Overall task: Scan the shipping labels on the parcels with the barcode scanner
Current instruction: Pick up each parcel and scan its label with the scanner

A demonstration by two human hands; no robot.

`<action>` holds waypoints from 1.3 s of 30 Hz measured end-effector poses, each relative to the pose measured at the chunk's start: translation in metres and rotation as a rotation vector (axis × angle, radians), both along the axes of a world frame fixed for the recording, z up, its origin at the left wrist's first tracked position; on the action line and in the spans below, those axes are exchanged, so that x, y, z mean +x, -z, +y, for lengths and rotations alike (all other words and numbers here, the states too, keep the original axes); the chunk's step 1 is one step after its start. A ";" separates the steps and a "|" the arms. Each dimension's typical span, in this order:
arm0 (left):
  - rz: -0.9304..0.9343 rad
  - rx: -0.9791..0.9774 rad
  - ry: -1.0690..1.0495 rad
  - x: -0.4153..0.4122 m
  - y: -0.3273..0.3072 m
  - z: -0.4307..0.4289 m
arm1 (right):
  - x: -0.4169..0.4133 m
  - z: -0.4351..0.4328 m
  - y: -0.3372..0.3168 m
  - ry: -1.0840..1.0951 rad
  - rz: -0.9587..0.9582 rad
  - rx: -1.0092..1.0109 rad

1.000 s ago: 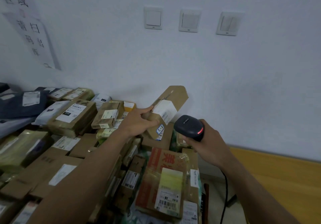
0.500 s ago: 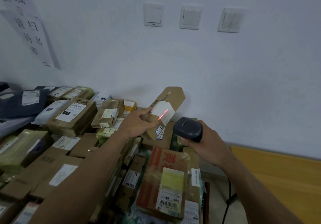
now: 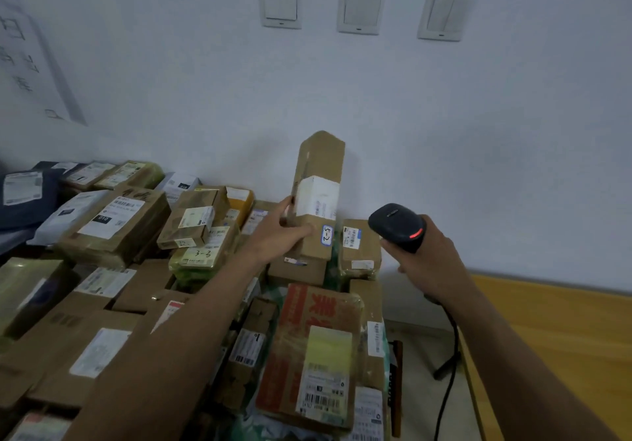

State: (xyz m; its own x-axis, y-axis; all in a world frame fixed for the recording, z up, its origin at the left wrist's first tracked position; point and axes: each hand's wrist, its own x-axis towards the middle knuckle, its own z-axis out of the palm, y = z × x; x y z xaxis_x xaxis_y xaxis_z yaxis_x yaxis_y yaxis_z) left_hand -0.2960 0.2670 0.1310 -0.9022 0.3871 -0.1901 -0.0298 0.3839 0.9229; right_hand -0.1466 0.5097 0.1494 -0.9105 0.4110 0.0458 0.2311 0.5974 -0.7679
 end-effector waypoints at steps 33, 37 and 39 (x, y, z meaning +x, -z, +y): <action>0.121 -0.371 0.540 0.068 0.028 0.071 | 0.063 0.031 0.067 0.091 0.063 -0.979; 0.268 -0.590 0.438 0.073 0.048 0.045 | 0.086 0.028 0.083 0.077 -0.014 -1.029; 0.216 -0.689 0.461 0.075 0.073 0.035 | 0.094 0.029 0.091 0.063 -0.046 -1.057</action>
State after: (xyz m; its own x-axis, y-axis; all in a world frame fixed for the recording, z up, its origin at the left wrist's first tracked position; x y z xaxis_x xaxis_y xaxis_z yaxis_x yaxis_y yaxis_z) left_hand -0.2211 0.3021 0.0577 -0.7264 0.5854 -0.3599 0.4169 0.7918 0.4464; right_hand -0.0530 0.5385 0.0582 -0.8778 0.2688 -0.3966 0.2803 -0.3832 -0.8801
